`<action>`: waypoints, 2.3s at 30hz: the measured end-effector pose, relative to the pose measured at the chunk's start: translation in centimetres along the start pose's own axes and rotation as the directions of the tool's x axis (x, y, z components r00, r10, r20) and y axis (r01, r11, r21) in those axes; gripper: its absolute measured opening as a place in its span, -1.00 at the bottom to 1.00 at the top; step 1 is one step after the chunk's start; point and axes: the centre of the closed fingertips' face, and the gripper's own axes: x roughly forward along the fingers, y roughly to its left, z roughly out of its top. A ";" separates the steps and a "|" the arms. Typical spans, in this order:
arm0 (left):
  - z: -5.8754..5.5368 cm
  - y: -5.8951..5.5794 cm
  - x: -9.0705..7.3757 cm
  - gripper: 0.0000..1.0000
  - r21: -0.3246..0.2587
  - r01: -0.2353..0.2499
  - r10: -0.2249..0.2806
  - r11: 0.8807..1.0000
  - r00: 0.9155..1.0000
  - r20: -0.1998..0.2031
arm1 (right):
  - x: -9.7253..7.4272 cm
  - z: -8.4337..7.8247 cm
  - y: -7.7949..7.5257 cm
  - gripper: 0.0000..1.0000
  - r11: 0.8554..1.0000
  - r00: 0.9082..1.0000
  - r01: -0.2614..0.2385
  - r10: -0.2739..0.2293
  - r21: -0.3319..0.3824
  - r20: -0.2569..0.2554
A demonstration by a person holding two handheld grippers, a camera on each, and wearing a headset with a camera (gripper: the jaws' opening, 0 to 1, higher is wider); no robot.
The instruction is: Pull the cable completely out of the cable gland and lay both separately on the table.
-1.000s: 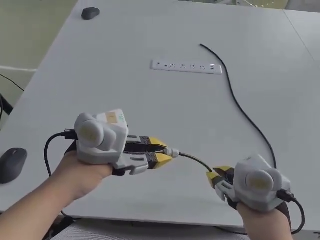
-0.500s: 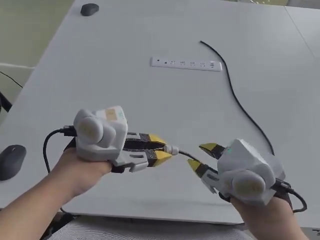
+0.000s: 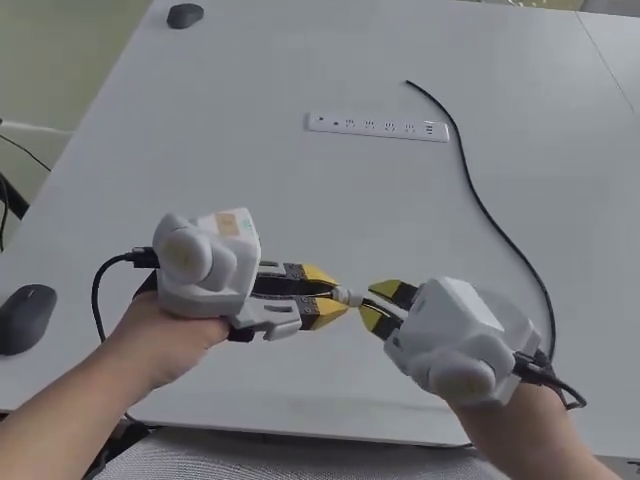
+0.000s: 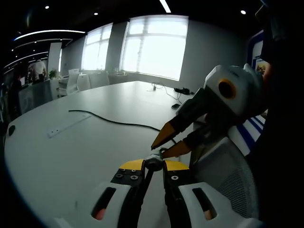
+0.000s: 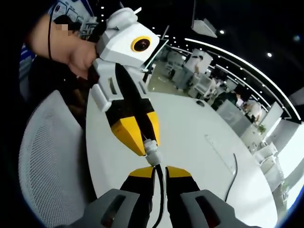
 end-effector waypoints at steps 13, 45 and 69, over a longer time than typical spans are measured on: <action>-0.1 -0.2 0.2 -0.70 0.010 0.003 -0.003 1.000 1.000 -0.008 | 0.0 -0.3 0.2 -0.98 1.000 1.000 -0.011 0.011 -0.005 0.004; 0.1 0.0 0.6 -0.70 0.013 -0.009 0.009 1.000 1.000 -0.004 | 0.2 -3.4 -1.2 -1.00 0.980 1.000 0.005 0.001 0.200 -0.027; 0.2 0.0 0.1 -0.70 0.008 -0.010 0.009 1.000 1.000 0.006 | 1.1 -10.8 -2.1 -1.00 0.783 0.991 0.090 -0.008 0.615 -0.135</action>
